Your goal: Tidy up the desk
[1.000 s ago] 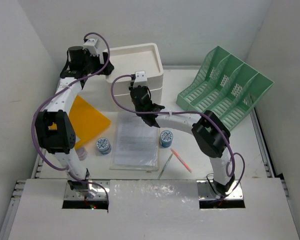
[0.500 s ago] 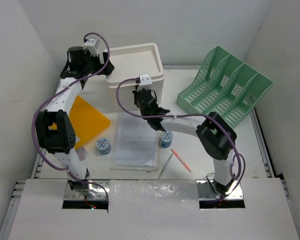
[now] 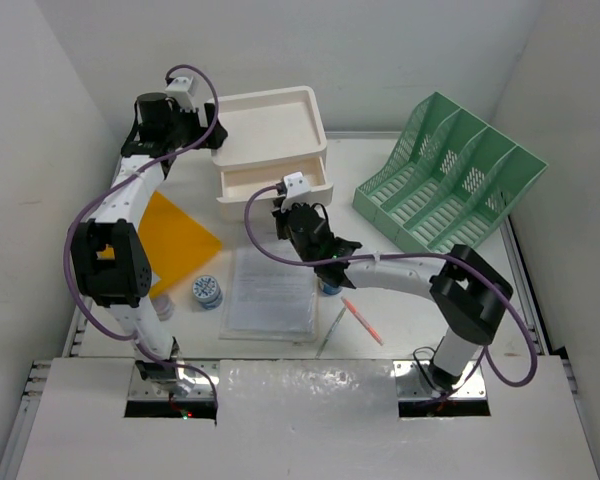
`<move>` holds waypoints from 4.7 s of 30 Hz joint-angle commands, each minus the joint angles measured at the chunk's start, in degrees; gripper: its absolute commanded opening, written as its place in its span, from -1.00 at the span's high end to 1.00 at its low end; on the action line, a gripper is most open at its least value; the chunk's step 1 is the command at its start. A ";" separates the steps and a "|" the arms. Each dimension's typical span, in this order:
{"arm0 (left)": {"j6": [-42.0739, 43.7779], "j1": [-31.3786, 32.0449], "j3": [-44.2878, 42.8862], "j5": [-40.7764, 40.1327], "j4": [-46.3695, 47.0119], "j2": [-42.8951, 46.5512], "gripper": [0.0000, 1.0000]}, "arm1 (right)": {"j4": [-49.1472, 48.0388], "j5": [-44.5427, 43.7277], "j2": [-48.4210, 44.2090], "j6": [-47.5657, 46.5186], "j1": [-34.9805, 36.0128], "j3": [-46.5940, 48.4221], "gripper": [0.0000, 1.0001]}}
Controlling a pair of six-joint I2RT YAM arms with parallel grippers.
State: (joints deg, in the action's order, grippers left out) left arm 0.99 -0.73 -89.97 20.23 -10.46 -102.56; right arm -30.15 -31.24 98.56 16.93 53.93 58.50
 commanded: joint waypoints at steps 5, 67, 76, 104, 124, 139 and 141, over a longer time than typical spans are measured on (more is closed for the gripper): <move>-0.38 0.20 -0.46 -1.59 2.02 -0.71 -0.65 | 4.66 3.38 -5.40 0.65 3.98 -2.07 1.00; 72.04 -4.63 43.03 12.02 -50.01 41.66 -0.99 | 38.50 4.26 -41.08 1.70 3.90 -19.92 -0.96; 63.96 -0.16 49.37 9.65 -34.37 38.32 -0.99 | 38.06 3.38 -39.85 1.53 3.90 -19.48 -0.96; 63.79 0.82 24.90 1.66 -53.25 39.55 1.00 | 39.73 0.31 -40.29 1.44 3.90 -20.71 -0.98; 29.24 19.80 -3.90 -3.79 -29.71 17.85 1.00 | 42.37 -2.77 -44.69 3.90 3.55 -23.70 -0.98; 4.31 19.46 14.56 7.36 0.78 24.51 1.00 | 39.91 0.56 -43.79 3.29 2.06 -20.89 -0.98; 2.01 19.37 15.53 11.75 3.50 24.95 1.00 | 37.20 2.75 -45.91 1.80 1.53 -19.22 -0.98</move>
State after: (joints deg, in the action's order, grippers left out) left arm 11.86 19.14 -74.37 24.51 -21.74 -81.60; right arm 12.45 -31.24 56.23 19.84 56.42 35.05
